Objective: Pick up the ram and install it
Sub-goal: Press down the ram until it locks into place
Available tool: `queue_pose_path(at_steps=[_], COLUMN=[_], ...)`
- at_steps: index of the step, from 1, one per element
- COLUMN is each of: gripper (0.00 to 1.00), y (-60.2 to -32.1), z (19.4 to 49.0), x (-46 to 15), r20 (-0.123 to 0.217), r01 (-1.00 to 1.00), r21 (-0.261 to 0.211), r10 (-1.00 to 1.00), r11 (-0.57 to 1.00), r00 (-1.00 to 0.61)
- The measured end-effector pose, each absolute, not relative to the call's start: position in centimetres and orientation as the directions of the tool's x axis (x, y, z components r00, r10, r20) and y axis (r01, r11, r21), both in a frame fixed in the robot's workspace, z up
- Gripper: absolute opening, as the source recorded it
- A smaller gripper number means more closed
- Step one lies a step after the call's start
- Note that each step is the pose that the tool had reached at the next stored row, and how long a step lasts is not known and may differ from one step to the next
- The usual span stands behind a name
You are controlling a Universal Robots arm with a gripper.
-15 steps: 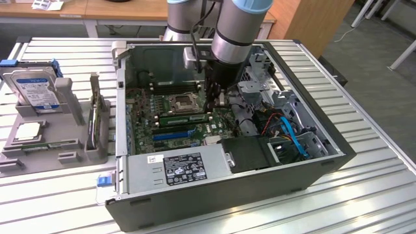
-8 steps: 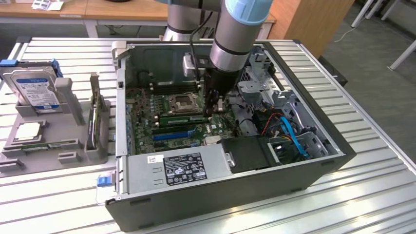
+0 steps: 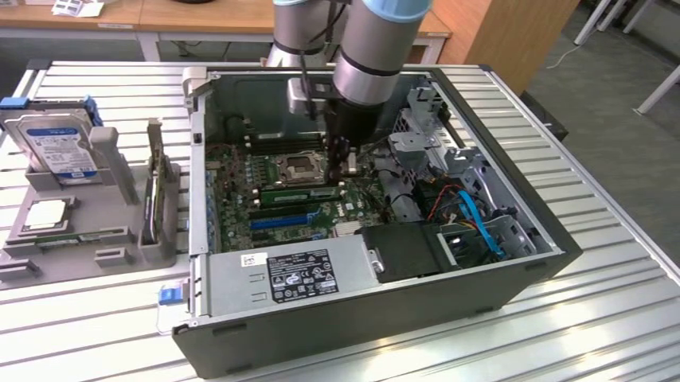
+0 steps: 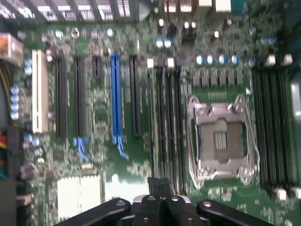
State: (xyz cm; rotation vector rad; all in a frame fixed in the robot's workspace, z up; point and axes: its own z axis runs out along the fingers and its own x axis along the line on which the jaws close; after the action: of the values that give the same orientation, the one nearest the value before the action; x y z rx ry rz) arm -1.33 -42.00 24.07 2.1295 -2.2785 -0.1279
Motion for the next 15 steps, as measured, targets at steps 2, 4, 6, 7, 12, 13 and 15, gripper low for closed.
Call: queue_pose_path(at_steps=[2,4,6,7,12,13,15], gripper=[0.11,0.11,0.11,0.11,0.11,0.11,0.11], y=[-42.0,-42.0,-42.0,-42.1,-42.1,-42.1,-42.1], z=[24.1,24.1,24.1,24.1,24.1,24.1,24.1], x=[-2.3,-3.2,-4.1,-4.5,-6.8,-7.3,-9.1], r20=[-0.038,-0.034,-0.029,-0.027,-0.011,-0.007,0.008], r01=[-0.995,-0.995,-0.995,-0.995,-0.995,-0.995,-0.995], r21=[0.072,0.071,0.069,0.069,0.067,0.066,0.065], r10=[-0.997,-0.997,-0.997,-0.997,-0.998,-0.998,-0.998], r11=[0.066,0.066,0.067,0.067,0.068,0.068,0.069], r00=[-0.069,-0.069,-0.069,-0.069,-0.069,-0.069,-0.069])
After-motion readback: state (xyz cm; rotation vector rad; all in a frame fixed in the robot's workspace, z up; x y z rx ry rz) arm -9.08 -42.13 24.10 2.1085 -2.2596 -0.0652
